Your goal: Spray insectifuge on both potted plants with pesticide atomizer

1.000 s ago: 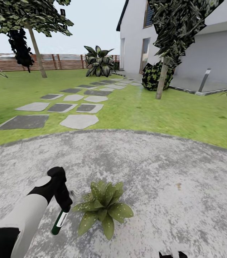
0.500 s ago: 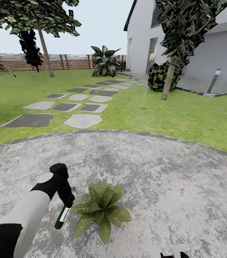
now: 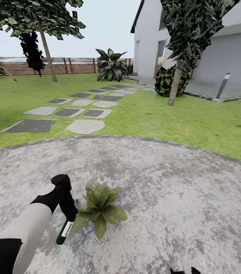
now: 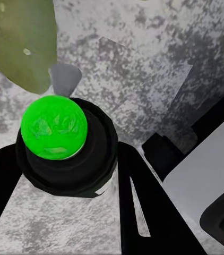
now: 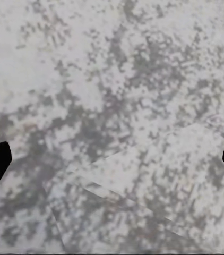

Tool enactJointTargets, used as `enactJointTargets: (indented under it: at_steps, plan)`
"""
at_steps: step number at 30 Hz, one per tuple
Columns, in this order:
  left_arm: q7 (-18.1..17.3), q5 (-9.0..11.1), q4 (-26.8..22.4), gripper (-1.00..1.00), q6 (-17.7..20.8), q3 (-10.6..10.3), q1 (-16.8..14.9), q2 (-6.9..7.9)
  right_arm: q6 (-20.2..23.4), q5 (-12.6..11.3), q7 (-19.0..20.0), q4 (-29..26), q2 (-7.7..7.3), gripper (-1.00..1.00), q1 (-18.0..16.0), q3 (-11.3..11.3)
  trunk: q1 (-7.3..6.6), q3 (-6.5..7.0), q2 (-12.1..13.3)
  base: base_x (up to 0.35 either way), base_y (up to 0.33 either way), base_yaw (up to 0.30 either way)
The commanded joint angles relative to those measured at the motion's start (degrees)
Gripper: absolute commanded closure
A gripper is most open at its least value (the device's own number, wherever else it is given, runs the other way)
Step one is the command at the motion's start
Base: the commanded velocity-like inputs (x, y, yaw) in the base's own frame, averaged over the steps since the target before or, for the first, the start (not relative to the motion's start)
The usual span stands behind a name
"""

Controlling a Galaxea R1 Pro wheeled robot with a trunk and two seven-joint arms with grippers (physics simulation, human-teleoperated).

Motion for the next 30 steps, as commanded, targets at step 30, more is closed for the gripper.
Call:
enactJointTargets:
  at_steps: [30]
  plan:
    - [-0.44,1.05,0.82,1.0,0.6,0.76,4.06,-0.08,-0.14,-0.42,-0.31,-0.05,0.08,-1.0,-0.02,0.4,-0.04,-0.05,-0.02,-0.021,-0.011,0.073]
